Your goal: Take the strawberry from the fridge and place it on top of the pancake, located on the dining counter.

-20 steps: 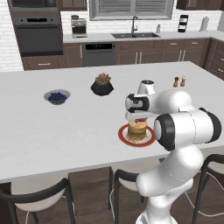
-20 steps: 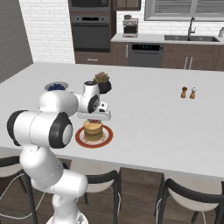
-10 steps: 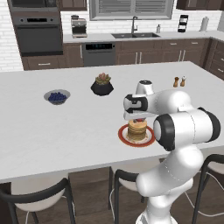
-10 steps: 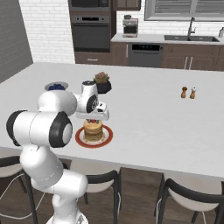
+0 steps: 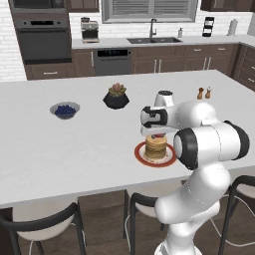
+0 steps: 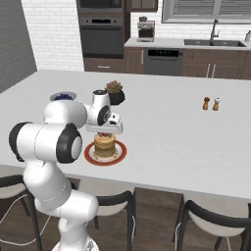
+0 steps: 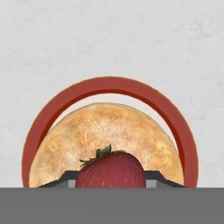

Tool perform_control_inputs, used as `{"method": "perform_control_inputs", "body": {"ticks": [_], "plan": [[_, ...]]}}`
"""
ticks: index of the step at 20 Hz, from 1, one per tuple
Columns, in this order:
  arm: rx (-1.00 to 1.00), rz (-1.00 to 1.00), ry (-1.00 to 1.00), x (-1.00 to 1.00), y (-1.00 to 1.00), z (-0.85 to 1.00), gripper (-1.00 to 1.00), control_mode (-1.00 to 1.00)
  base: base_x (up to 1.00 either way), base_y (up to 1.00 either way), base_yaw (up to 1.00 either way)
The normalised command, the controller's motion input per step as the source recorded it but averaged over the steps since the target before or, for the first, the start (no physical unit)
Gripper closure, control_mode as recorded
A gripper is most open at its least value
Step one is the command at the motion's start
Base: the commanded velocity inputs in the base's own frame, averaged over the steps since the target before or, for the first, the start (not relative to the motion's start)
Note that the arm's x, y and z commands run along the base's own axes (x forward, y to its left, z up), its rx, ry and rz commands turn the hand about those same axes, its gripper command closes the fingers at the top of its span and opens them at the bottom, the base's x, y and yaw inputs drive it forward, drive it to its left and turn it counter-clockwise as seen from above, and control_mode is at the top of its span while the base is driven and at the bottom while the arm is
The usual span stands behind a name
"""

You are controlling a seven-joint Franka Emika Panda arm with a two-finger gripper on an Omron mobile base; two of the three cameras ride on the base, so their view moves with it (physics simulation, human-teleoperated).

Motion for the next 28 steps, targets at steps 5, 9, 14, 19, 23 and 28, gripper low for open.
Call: {"method": "perform_control_inputs", "body": {"ticks": [5,9,14,19,23,28], "plan": [[0.0,0.0,0.0,-0.02,0.0,-0.31,-1.0,-1.0,0.0,0.0,0.0],[0.0,0.0,-0.01,-0.16,0.0,-0.14,-1.0,-1.0,0.0,0.0,0.0],[0.0,0.0,-0.09,-0.36,0.0,0.0,-1.0,-1.0,0.0,0.0,0.0],[0.0,0.0,-0.13,-0.35,0.0,0.08,-1.0,-1.0,0.0,0.0,0.0],[0.0,0.0,-0.17,-0.49,-0.03,0.43,-1.0,-1.0,0.0,0.0,0.0],[0.02,0.0,-0.12,-0.65,-0.34,0.47,-1.0,-1.0,0.0,0.0,0.0]]}}
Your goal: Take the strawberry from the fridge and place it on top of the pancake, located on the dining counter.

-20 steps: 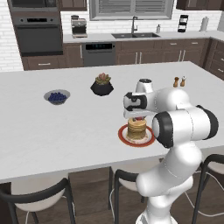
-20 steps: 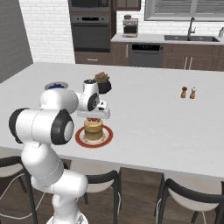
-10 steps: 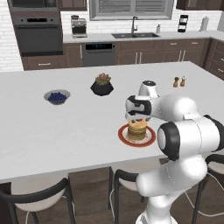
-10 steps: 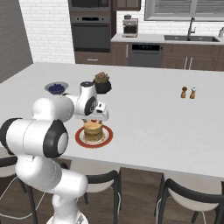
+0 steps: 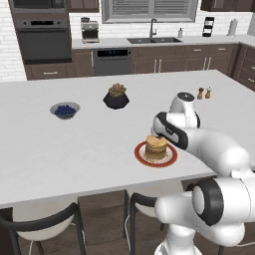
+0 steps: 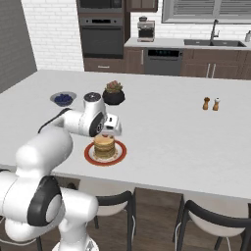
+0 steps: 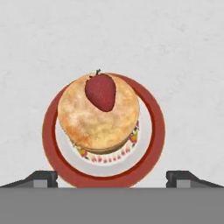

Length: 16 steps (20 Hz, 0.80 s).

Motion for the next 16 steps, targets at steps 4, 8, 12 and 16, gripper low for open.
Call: {"method": "perform_control_inputs", "body": {"ticks": [4,8,12,16], "plan": [[0.09,0.0,-0.04,-0.59,-0.59,0.35,-1.0,-1.0,0.0,0.0,0.0],[0.09,-0.05,-0.03,-0.46,-0.61,0.39,-1.0,-1.0,0.0,0.0,0.0],[0.07,-0.04,-0.03,-0.36,-0.61,0.39,-1.0,-1.0,0.0,0.0,0.0],[0.03,-0.01,-0.03,-0.11,-0.26,0.07,-1.0,-1.0,0.0,0.0,0.0]]}}
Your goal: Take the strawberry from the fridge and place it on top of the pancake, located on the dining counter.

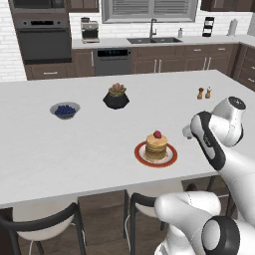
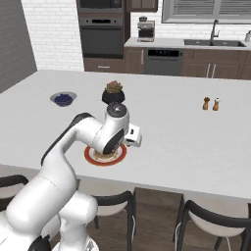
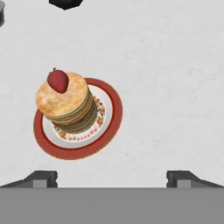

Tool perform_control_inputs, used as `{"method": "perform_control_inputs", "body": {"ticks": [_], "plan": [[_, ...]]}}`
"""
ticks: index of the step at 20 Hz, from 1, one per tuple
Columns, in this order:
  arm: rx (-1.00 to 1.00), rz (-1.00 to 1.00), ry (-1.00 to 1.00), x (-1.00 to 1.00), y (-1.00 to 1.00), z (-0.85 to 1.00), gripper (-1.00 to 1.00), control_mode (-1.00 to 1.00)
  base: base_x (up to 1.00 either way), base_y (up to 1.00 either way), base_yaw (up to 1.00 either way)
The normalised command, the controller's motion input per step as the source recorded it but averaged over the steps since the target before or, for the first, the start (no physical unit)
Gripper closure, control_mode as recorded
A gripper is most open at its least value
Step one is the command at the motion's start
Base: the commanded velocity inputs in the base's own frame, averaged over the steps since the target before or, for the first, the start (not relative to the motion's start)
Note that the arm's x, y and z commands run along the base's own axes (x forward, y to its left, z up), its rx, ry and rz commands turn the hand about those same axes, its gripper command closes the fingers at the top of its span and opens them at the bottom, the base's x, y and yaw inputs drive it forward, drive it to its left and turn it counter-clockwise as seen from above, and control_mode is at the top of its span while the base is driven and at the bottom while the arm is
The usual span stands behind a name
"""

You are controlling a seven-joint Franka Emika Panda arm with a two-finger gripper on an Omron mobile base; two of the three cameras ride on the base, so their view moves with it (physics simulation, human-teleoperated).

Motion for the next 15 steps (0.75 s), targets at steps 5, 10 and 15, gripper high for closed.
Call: {"method": "perform_control_inputs", "body": {"ticks": [5,10,15], "plan": [[0.0,0.0,0.0,0.0,0.0,0.0,-1.0,-1.0,0.0,0.0,0.0],[0.0,0.0,0.0,0.0,0.0,0.0,-1.0,-1.0,0.0,0.0,0.0],[0.0,0.0,-0.01,-0.01,0.0,0.0,-1.0,-1.0,0.0,0.0,0.0]]}}
